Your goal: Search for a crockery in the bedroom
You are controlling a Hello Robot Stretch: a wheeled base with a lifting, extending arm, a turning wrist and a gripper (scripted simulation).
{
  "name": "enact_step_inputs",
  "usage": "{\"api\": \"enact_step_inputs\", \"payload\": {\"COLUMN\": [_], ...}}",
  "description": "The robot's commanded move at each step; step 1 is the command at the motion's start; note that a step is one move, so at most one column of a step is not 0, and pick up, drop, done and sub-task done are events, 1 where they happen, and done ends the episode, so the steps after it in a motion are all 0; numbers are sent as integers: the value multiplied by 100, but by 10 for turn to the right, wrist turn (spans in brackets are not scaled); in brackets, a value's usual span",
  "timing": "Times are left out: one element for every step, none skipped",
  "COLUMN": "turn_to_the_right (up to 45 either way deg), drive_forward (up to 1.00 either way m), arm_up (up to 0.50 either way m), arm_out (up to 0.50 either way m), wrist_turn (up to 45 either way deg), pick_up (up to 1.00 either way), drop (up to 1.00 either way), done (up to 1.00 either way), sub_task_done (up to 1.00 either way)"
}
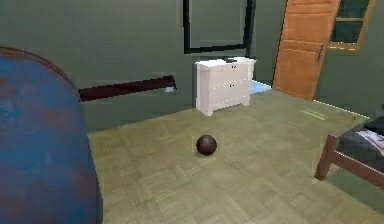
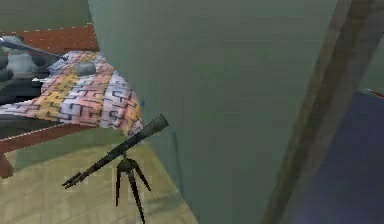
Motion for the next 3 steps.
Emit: {"api": "enact_step_inputs", "payload": {"turn_to_the_right": [270, 0, -60], "drive_forward": [0, 100, 0], "arm_up": [0, 0, 0], "arm_out": [0, 0, 0], "wrist_turn": [0, 0, 0], "pick_up": [0, 0, 0], "drop": [0, 0, 0], "done": [0, 0, 0], "sub_task_done": [0, 0, 0]}}
